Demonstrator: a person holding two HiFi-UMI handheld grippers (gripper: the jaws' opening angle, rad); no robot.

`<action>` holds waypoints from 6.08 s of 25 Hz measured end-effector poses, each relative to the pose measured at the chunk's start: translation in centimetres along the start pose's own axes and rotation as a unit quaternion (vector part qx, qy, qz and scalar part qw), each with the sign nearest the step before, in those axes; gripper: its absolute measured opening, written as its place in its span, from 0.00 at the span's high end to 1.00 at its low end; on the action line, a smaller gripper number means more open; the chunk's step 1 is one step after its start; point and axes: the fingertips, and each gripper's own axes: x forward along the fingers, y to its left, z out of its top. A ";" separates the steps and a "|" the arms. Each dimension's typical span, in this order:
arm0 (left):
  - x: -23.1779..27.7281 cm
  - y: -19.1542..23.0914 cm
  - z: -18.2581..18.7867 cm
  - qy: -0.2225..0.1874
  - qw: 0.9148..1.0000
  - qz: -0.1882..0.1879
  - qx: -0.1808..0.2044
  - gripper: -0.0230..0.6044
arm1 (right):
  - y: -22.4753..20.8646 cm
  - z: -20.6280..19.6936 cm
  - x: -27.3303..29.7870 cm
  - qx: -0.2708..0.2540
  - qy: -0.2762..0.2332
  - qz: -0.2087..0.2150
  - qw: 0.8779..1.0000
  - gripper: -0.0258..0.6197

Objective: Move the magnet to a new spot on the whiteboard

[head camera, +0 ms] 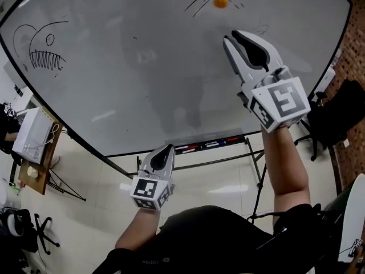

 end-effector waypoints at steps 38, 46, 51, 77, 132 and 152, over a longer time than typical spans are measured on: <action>-1.1 1.7 -1.5 0.008 1.000 -0.011 -0.011 0.94 | -0.6 -2.2 5.1 -0.100 0.068 -0.042 0.992 0.79; -1.5 1.5 -1.0 -0.008 1.000 -0.013 -0.013 0.94 | 7.7 -7.4 -0.5 0.000 0.087 0.047 0.995 0.79; -2.1 1.2 -0.6 -0.015 1.000 -0.013 -0.008 0.94 | 10.7 -9.1 -3.5 0.056 0.098 0.066 0.991 0.79; -3.9 1.2 -1.9 -0.002 1.000 0.001 -0.011 0.94 | 24.9 -19.8 -16.0 0.248 0.217 0.134 0.935 0.79; -1.9 -17.0 -5.4 0.017 0.996 -0.085 -0.008 0.94 | 17.6 -17.8 -35.5 0.229 0.250 0.016 0.941 0.79; 3.7 -35.6 -9.9 0.077 0.989 -0.124 0.014 0.94 | 6.3 -22.5 -52.9 0.236 0.281 -0.065 0.928 0.79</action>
